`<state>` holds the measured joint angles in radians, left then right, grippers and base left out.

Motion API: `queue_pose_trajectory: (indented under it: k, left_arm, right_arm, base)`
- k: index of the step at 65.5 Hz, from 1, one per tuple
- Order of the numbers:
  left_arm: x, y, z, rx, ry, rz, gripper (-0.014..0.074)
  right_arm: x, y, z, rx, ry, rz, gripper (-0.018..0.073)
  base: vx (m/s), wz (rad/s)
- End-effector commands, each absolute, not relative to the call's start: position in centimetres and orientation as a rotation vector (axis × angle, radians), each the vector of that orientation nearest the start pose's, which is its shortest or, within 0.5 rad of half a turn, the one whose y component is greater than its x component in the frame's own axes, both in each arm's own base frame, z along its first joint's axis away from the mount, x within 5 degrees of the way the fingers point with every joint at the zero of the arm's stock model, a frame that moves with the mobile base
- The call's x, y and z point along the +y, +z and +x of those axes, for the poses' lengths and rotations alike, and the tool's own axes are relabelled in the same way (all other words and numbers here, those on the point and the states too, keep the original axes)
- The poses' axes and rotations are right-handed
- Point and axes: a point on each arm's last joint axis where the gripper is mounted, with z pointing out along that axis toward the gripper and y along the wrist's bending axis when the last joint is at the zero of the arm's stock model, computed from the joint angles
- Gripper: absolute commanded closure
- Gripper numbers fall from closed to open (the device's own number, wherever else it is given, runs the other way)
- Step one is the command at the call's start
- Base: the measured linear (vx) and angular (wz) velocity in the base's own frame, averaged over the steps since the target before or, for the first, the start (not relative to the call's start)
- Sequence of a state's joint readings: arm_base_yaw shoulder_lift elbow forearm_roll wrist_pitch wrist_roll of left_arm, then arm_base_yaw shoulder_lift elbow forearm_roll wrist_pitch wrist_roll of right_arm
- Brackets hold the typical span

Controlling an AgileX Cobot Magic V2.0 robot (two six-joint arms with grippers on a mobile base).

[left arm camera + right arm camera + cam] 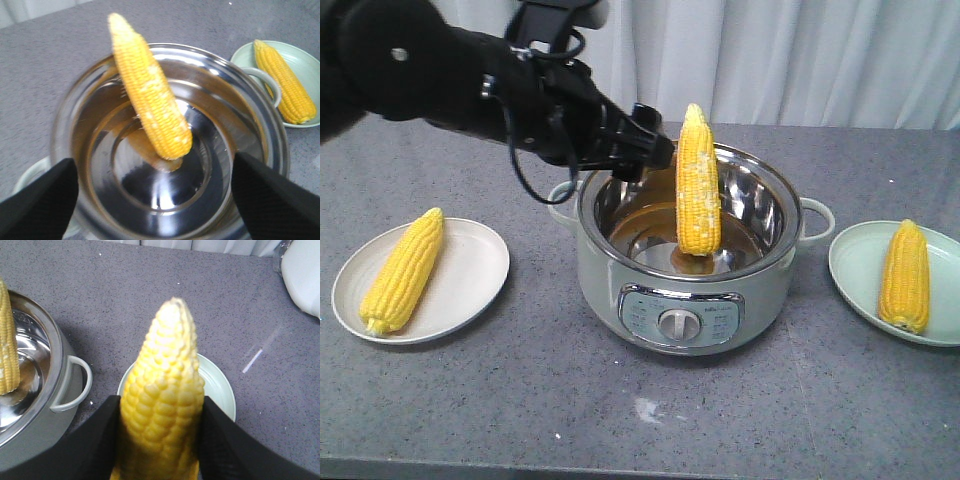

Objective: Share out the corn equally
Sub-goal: 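Reach the left gripper over the pot to the last standing corn cob, then grasp the last corn cob with the left gripper and lift it out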

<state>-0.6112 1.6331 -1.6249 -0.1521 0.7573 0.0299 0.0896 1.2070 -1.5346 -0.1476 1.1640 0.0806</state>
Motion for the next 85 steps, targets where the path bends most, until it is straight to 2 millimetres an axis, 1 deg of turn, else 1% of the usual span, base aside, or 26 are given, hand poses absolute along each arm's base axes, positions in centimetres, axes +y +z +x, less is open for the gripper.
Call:
queue_pose_trajectory:
  k: [1,6,13,23,35,53,73,85]
  left_arm:
    - [-23.8,40.8,30.5,2.095,-0.554,0.626,0.0009]
    - [-25.0,40.2,31.4,2.112,-0.568,0.619,0.0009]
    - [-26.1,39.2,32.8,2.134,-0.576,0.602,0.0009]
    - [-27.3,38.0,34.5,2.147,-0.576,0.597,0.0009]
    - [-28.5,35.8,36.0,2.191,-0.576,0.579,0.0009]
    - [-29.5,33.0,37.5,2.227,-0.583,0.524,0.0009]
    - [-30.2,31.2,38.5,2.228,-0.6,0.486,0.0009]
    - [-30.4,30.7,38.8,2.222,-0.605,0.474,0.001]
  right_arm:
    - [0.5,47.6,21.7,2.2,-0.118,-0.006,0.0373]
    - [0.5,47.6,21.7,2.2,-0.118,-0.006,0.0373]
    - [0.5,47.6,21.7,2.2,-0.118,-0.006,0.0373]
    - [0.5,47.6,21.7,2.2,-0.118,-0.006,0.0373]
    - [0.5,47.6,21.7,2.2,-0.118,-0.006,0.0373]
    - [0.5,47.6,21.7,2.2,-0.118,-0.006,0.0373]
    - [0.5,47.6,21.7,2.2,-0.118,-0.006,0.0373]
    - [0.5,47.6,21.7,2.201,-0.118,-0.005,0.0373]
  base:
    - [0.0,0.0]
    - [0.0,0.0]
    - [0.0,0.0]
    - [0.0,0.0]
    - [0.0,0.0]
    - [0.0,0.0]
    - [0.0,0.0]
    - [0.0,0.0]
